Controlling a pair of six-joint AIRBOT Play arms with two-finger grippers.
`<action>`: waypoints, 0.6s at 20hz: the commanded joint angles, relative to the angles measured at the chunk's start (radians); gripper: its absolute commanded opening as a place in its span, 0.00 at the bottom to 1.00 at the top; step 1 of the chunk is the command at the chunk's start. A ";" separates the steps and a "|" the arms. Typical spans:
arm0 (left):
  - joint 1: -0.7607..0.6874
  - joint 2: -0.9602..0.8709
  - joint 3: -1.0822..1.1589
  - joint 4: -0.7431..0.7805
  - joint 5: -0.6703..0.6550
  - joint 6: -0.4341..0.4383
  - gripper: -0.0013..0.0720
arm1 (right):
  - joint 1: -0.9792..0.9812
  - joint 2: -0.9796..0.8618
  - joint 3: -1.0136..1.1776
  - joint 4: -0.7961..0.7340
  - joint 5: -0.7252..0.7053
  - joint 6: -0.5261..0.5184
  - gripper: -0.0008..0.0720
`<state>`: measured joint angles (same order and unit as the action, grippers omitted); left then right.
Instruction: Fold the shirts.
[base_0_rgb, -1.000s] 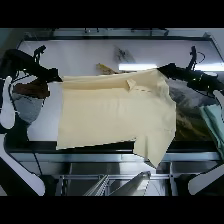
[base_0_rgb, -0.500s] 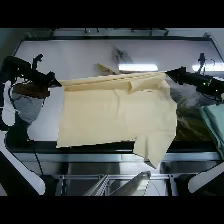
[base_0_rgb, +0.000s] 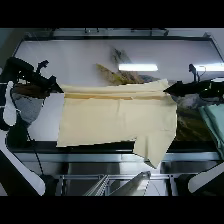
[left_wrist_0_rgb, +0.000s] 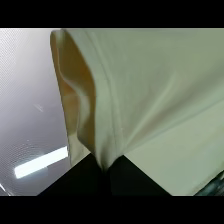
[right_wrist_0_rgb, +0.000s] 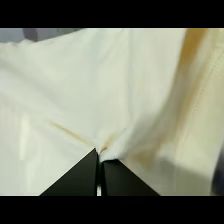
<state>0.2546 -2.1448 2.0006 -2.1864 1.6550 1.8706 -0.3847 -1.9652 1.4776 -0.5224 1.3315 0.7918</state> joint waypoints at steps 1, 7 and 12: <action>-0.009 0.000 -0.022 0.014 0.051 -0.034 0.04 | 0.002 -0.001 0.000 -0.069 0.001 0.031 0.04; -0.015 0.000 -0.023 0.013 0.116 -0.041 0.52 | -0.004 0.009 0.000 -0.070 -0.003 0.145 0.37; 0.027 0.025 0.033 -0.045 0.185 -0.181 0.92 | -0.058 0.109 0.000 -0.087 0.093 0.216 0.36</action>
<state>0.2626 -2.1384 2.0178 -2.1838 1.7988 1.7557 -0.4168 -1.9083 1.4780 -0.5949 1.3705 0.9539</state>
